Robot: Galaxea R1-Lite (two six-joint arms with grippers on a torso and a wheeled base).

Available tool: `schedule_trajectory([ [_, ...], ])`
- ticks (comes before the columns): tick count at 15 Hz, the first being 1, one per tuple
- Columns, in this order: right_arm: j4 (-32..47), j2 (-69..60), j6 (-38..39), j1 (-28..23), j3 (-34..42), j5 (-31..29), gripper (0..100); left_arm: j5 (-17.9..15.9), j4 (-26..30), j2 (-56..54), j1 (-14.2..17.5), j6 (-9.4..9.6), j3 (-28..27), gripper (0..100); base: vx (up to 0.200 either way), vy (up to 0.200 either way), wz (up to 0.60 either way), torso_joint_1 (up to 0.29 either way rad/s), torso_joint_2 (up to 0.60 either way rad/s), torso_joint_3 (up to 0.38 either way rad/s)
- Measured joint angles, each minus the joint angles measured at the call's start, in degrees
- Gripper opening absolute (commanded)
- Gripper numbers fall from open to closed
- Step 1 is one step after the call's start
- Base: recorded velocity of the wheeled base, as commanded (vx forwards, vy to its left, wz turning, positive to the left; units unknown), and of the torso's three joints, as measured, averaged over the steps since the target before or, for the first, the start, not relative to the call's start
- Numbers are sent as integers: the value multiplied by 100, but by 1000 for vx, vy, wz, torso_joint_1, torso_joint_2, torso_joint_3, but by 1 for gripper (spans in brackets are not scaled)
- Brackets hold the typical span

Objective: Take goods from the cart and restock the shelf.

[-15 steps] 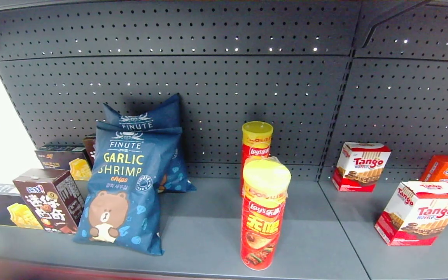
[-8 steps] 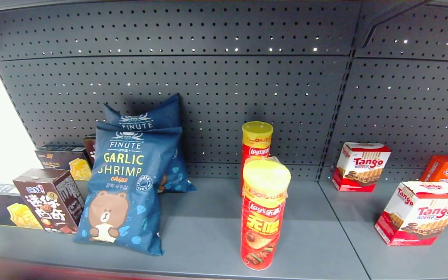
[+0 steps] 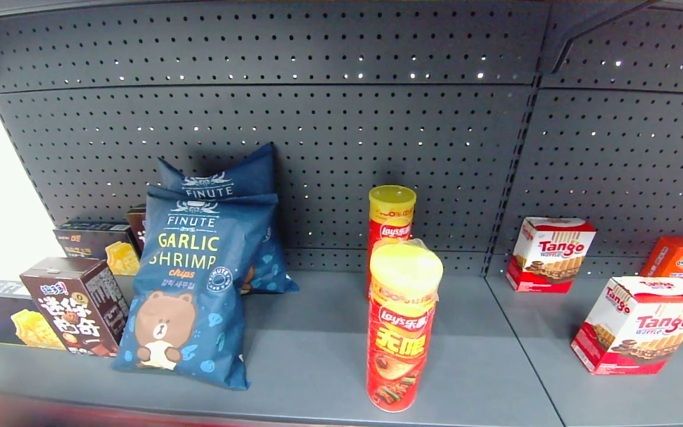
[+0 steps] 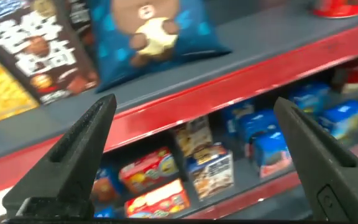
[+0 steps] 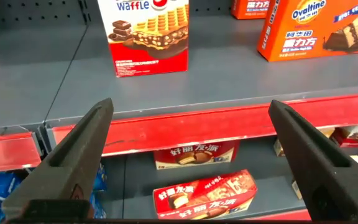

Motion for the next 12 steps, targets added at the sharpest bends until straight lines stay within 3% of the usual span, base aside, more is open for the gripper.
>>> schedule_trajectory([
  [3, 2, 0, 0, 2, 0, 0, 100, -134, 72, -152, -703, -144, -17, 100, 0, 0, 0, 0, 0, 0],
  [4, 2, 0, 0, 0, 0, 2, 100, -315, 82, -212, -722, -224, -23, 100, 0, 0, 0, 0, 0, 0],
  [5, 0, 0, 2, 2, 0, 2, 100, -574, 88, -247, -549, -301, -26, 100, 0, 0, 0, 0, 0, 0],
  [7, 0, 0, 2, 2, 0, 0, 100, -1193, 101, -300, 286, -473, -26, 100, 0, 0, 0, 0, 0, 0],
  [10, 2, 2, 2, 5, 0, 0, 100, -1251, 52, -196, 959, -561, -15, 100, 0, 0, 0, 0, 0, 0],
  [12, 2, 2, 2, 2, 0, 2, 100, -1379, -16, -24, 1662, -563, 13, 100, 0, 0, 0, 0, 0, 0],
])
